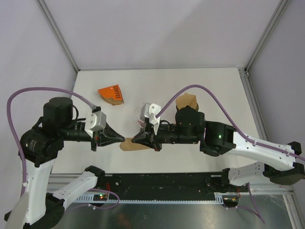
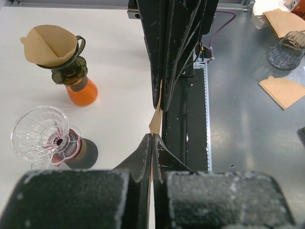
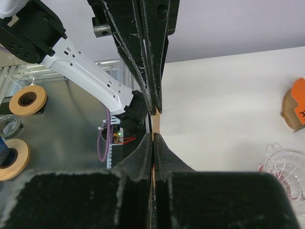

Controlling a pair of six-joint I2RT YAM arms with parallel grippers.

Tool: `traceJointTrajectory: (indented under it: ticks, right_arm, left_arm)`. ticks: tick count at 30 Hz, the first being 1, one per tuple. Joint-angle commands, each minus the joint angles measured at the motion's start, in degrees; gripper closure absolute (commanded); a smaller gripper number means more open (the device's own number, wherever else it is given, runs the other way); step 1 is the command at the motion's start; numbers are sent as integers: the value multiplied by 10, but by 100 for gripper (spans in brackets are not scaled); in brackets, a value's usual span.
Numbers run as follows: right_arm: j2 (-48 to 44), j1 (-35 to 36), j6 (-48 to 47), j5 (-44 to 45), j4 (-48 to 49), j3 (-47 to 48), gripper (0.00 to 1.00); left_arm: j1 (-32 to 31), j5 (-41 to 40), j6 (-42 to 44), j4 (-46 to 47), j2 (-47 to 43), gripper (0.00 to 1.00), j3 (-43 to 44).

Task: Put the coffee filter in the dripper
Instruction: Place the coffee filter in the coffee dripper.

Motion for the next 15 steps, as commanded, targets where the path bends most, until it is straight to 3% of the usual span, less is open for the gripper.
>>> traceJointTrajectory:
  ticks: [1,15]
  right_arm:
    - [-1,3,-13,-12,9,24,100]
    - [-4,3,-29,-54,18,16,100]
  left_arm:
    - [-4,-9,-17,3,5,100,28]
    - [-4,-25,-24,17,0,100,10]
